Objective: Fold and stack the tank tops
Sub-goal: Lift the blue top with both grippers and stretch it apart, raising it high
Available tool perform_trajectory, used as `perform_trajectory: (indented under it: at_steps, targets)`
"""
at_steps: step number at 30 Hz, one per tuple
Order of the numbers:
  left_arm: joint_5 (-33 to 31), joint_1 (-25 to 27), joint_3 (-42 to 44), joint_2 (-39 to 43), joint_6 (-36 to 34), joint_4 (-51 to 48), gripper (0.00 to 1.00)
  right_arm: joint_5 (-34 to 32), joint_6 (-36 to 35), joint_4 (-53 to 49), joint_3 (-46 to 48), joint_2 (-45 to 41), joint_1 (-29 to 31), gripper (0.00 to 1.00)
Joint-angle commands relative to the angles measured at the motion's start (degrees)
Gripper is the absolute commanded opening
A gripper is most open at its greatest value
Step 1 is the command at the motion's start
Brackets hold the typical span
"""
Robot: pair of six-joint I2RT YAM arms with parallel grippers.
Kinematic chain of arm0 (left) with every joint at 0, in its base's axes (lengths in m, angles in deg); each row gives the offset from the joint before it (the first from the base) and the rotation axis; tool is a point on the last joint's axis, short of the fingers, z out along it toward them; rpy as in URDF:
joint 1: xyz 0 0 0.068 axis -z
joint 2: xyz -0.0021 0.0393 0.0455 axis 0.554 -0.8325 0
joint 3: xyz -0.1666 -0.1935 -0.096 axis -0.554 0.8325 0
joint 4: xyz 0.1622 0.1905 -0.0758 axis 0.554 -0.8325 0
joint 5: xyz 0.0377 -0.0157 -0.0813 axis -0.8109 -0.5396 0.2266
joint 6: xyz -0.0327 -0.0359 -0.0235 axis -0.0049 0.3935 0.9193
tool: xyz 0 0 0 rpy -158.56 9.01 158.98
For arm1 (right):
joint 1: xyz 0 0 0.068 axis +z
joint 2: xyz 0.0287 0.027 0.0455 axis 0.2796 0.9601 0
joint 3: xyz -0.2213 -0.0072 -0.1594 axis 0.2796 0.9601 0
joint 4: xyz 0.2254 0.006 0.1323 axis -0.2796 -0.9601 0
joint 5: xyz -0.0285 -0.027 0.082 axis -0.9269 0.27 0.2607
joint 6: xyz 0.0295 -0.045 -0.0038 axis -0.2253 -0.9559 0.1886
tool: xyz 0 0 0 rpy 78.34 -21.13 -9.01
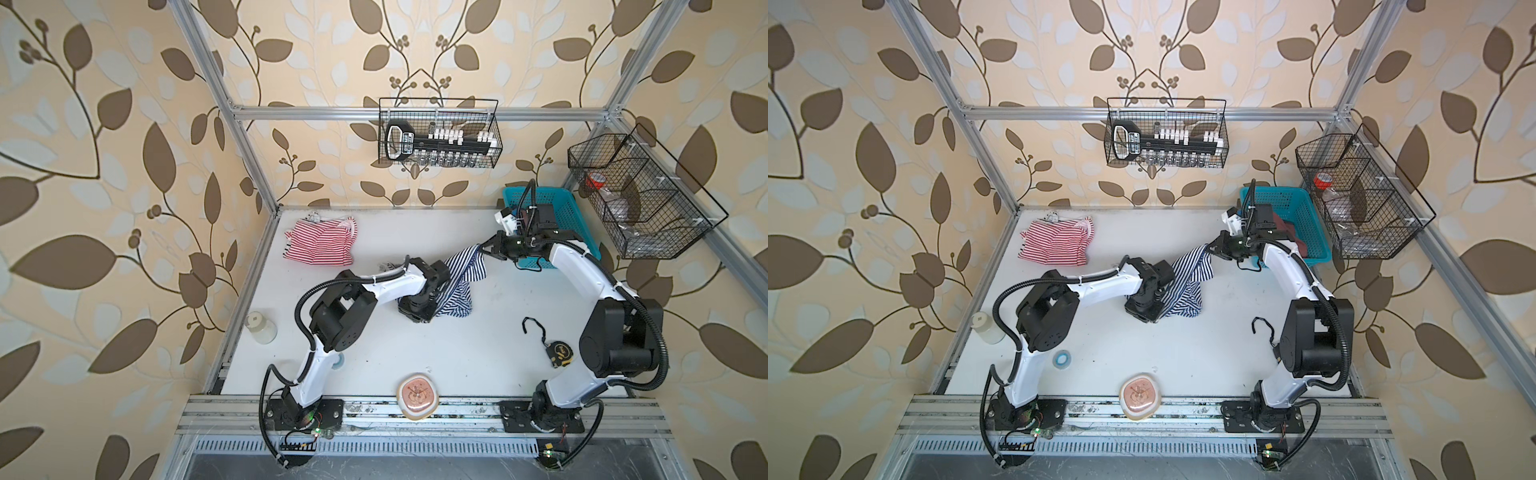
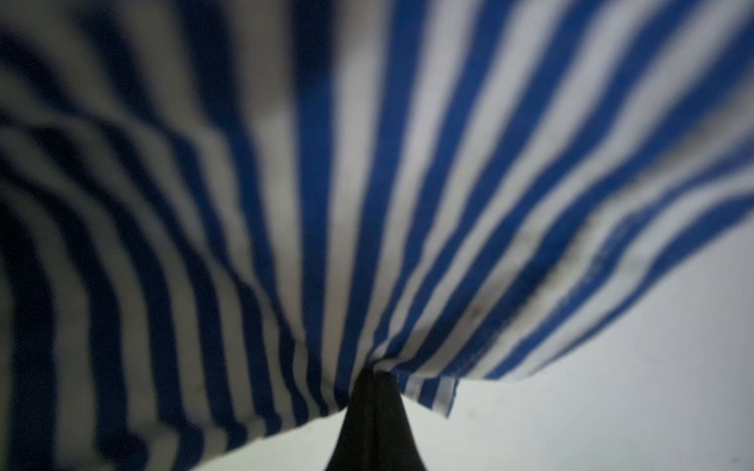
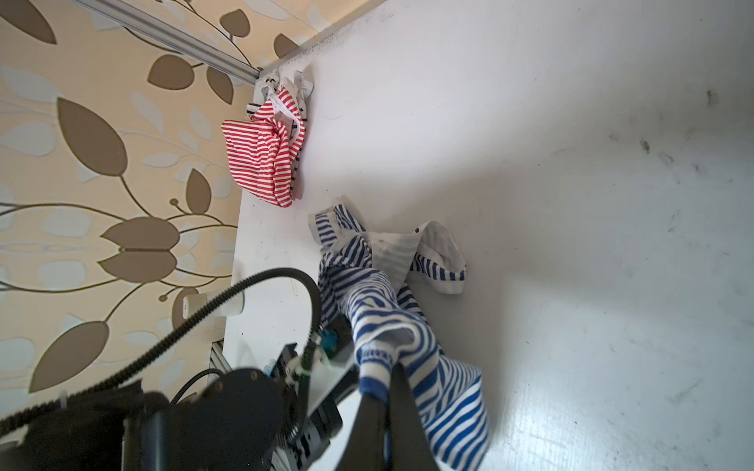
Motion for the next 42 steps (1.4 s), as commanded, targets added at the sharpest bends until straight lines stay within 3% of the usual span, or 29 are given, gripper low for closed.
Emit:
perform_trajectory:
  at_steps: [1, 12, 20, 25, 33, 42]
  targets:
    - [-3.9, 0.0, 1.6, 7.3, 0.3, -0.9, 0.0, 1.2, -0.7, -0.4, 2.2, -1.9, -0.2, 0.0]
    - [-7.3, -3.9, 2.1, 24.2, 1.5, 0.6, 0.0, -0.4, -2.1, -2.6, 2.8, -7.4, 0.1, 0.0]
    - [-12.2, -12.0, -1.7, 39.0, -0.7, 1.2, 0.0, -3.5, -2.3, -6.9, -4.8, -16.7, 1.4, 0.0]
    - [-15.1, -13.9, -5.0, 45.8, -2.6, 3.1, 0.0, -4.1, -2.6, -9.7, -10.8, -22.2, 1.6, 0.0]
    - [-18.9, -14.2, -9.9, 51.3, -6.0, 3.7, 0.0, 1.1, -3.4, -13.2, -16.4, -25.3, 2.7, 0.0]
    - [-20.6, -14.4, -11.0, 49.1, -10.8, 8.8, 0.0, -1.9, -4.7, -14.4, -20.4, -20.7, 3.4, 0.0]
